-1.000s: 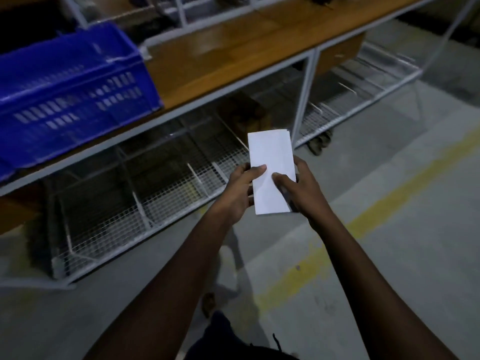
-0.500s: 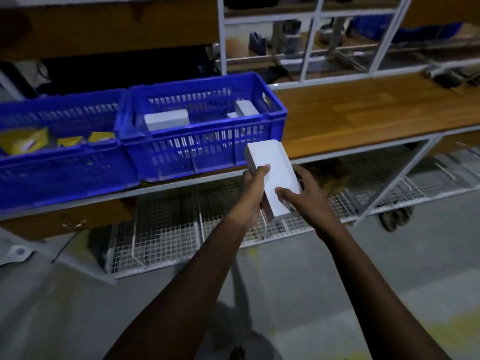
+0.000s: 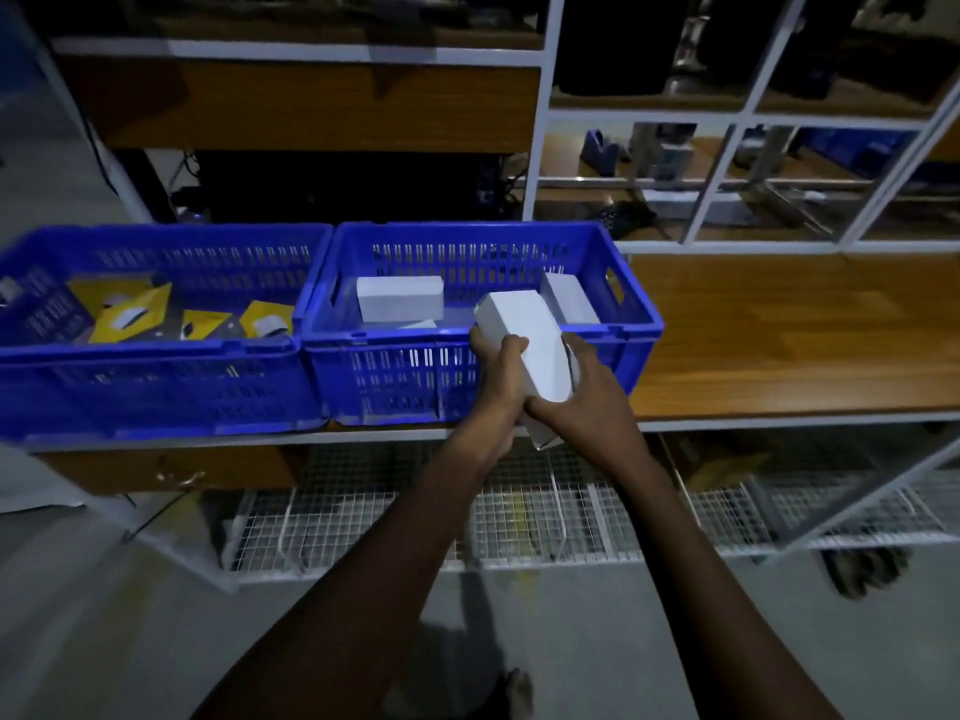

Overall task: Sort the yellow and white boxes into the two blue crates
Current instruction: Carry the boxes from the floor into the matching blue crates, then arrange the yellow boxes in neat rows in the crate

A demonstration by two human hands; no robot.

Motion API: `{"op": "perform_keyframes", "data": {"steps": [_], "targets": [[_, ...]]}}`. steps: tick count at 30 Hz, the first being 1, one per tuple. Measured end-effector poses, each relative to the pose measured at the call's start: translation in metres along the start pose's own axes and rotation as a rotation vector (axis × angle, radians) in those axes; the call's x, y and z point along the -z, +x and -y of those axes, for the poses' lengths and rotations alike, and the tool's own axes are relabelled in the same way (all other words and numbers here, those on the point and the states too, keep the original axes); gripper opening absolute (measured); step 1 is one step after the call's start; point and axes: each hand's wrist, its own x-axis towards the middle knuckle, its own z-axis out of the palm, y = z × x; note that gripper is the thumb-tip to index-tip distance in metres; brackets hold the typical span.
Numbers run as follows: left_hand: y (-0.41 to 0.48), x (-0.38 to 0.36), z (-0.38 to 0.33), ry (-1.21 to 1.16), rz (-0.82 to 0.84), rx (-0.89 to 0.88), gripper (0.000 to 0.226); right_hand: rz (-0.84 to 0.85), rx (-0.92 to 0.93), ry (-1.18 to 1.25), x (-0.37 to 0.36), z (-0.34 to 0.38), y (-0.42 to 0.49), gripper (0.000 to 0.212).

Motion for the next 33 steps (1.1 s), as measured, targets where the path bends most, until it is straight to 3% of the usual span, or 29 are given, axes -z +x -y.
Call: {"op": "perform_keyframes", "data": {"steps": [6, 10, 13, 18, 24, 33], "targets": [[0.056, -0.022, -0.035, 0.254, -0.111, -0.143, 0.078, -0.032, 0.113, 0.051, 0.009, 0.012, 0.081, 0.080], [0.098, -0.037, -0.064, 0.519, -0.199, -0.290, 0.079, -0.078, 0.160, 0.011, 0.018, 0.019, 0.131, 0.082], [0.136, -0.040, -0.073, 0.669, -0.159, -0.318, 0.080, -0.086, 0.135, -0.024, 0.018, 0.020, 0.166, 0.084], [0.180, -0.016, -0.053, 1.128, -0.008, -0.209, 0.075, 0.228, 0.054, -0.259, 0.003, -0.004, 0.212, 0.092], [0.192, 0.017, -0.039, 1.204, 0.002, -0.330, 0.056, 0.184, 0.155, -0.154, -0.023, 0.004, 0.226, 0.046], [0.207, 0.091, -0.073, 1.160, -0.153, -0.385, 0.054, 0.250, 0.297, 0.022, -0.087, 0.068, 0.235, 0.034]]}}
